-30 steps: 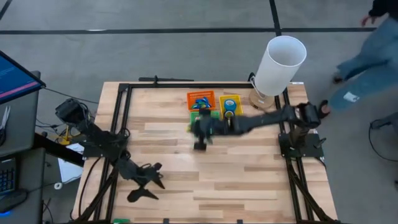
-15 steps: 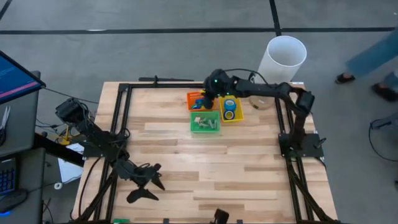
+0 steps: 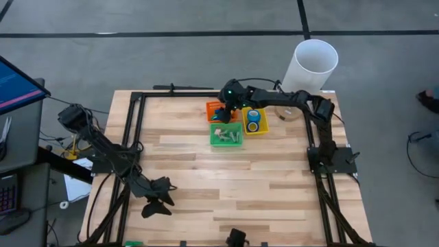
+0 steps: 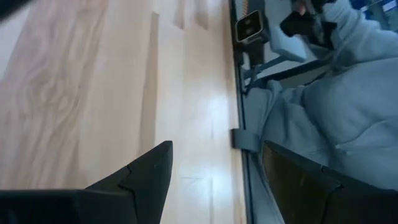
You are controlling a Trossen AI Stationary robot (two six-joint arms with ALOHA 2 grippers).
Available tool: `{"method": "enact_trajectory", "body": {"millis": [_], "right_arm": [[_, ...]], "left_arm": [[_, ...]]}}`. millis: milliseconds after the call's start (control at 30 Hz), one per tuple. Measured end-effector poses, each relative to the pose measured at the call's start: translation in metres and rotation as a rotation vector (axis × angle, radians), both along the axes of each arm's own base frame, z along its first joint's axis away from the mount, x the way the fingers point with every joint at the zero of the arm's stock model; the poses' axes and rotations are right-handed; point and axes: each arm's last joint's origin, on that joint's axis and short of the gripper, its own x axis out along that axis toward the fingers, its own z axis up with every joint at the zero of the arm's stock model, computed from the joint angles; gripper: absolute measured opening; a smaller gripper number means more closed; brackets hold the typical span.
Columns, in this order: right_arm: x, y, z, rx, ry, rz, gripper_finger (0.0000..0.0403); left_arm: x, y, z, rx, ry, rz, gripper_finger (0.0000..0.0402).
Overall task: Pick and place Stapler, Stapler remover, tape
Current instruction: Put the green stapler into the orange bin
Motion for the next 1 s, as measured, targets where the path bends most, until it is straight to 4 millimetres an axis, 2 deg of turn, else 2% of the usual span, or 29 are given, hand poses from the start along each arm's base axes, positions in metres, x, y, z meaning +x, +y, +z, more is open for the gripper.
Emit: {"method": "enact_trajectory", "body": {"millis": [100, 233, 333, 467, 600, 733, 833, 1000], "right_arm": [[0.003, 0.006, 0.002, 0.003, 0.026, 0.027, 0.0269], [0.010, 0.023, 0.011, -0.006, 0.004, 0.079, 0.0282], [0.020, 0.051, 0.022, -0.032, -0.031, 0.160, 0.0282], [0.035, 0.095, 0.032, -0.067, -0.088, 0.285, 0.0281], [0.044, 0.133, 0.033, -0.078, -0.092, 0.370, 0.0281], [0.044, 0.164, 0.029, -0.057, -0.047, 0.440, 0.0281], [0.041, 0.184, 0.024, -0.033, 0.004, 0.478, 0.0281], [0.031, 0.211, 0.016, 0.005, 0.133, 0.544, 0.0281]], "left_arm": [[-0.002, 0.003, 0.004, 0.002, -0.004, 0.005, 0.0237], [-0.004, 0.005, 0.016, 0.036, -0.114, -0.044, 0.0237], [-0.008, 0.010, 0.031, 0.092, -0.265, -0.093, 0.0237], [-0.016, 0.021, 0.057, 0.166, -0.484, -0.059, 0.0237], [-0.026, 0.032, 0.078, 0.168, -0.641, -0.047, 0.0237], [-0.033, 0.036, 0.096, 0.094, -0.780, -0.027, 0.0237], [-0.034, 0.035, 0.099, 0.074, -0.797, -0.030, 0.0237], [-0.029, 0.035, 0.089, 0.041, -0.652, 0.027, 0.0237]]}}
